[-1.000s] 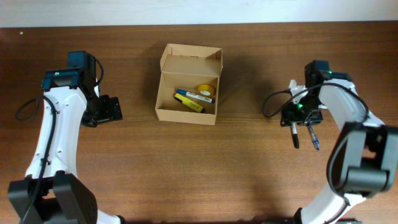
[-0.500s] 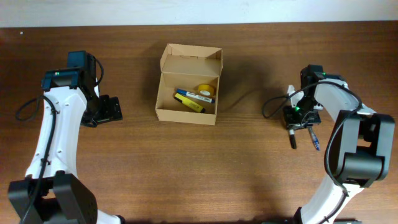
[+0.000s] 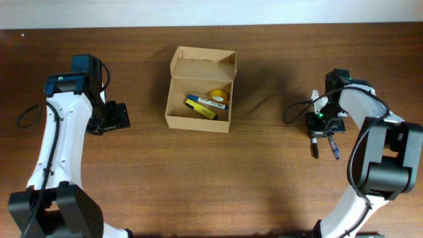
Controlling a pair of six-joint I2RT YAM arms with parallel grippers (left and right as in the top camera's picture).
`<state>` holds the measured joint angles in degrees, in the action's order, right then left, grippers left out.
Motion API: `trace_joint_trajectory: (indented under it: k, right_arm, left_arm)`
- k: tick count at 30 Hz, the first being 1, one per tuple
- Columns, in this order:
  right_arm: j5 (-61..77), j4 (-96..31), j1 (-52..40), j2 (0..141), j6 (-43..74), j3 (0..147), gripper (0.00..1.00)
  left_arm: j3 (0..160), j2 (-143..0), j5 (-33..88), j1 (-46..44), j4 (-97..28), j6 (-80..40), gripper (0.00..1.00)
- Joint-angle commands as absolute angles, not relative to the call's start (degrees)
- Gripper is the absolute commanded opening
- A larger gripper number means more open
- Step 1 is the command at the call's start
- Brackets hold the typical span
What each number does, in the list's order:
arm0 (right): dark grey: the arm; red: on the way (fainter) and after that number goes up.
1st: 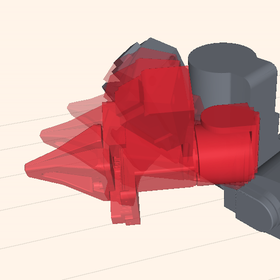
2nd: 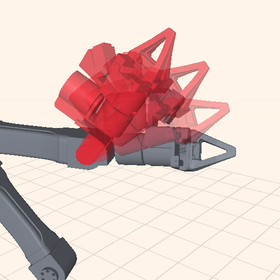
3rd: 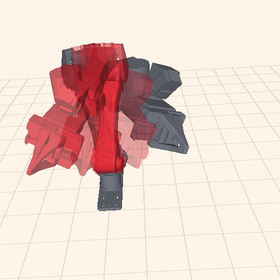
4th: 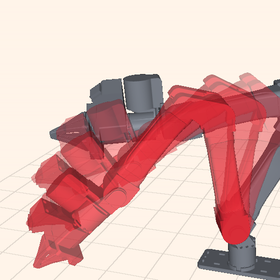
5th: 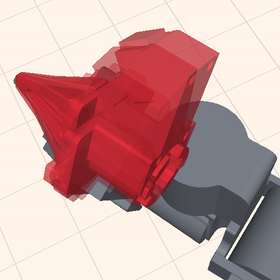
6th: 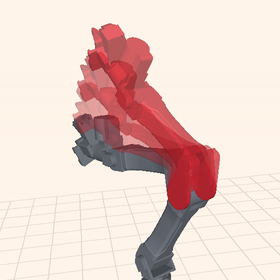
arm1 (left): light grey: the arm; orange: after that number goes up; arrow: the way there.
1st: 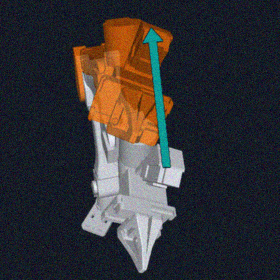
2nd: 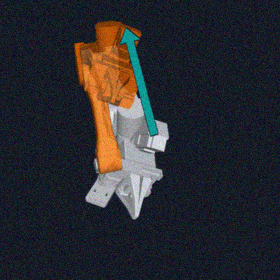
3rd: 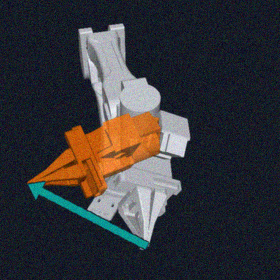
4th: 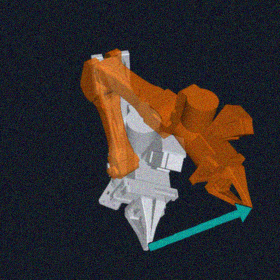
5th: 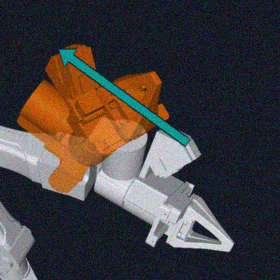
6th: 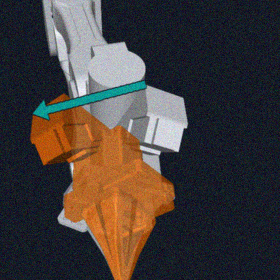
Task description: Pack container
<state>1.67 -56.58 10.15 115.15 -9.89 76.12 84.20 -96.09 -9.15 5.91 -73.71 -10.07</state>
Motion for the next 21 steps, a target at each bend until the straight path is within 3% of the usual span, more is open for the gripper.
trace_joint_trajectory:
  k: [1,6,12,21]
  right_arm:
    - [5.48,-56.62,10.57,115.50,-8.88,78.11,0.04]
    - [14.11,-63.68,10.11,115.33,-8.91,89.89,0.04]
    - [16.95,-76.05,5.82,115.33,-9.61,113.95,0.04]
    - [10.04,-82.54,-13.41,115.33,-17.54,147.13,0.04]
  left_arm:
    - [83.88,-95.68,-8.78,6.13,-73.69,-9.32,1.00]
    - [83.88,-95.68,-8.78,6.13,-73.71,-9.32,1.00]
    - [83.88,-95.68,-8.78,6.13,-73.71,-9.30,1.00]
    - [83.88,-95.68,-8.78,6.13,-73.69,-9.32,1.00]
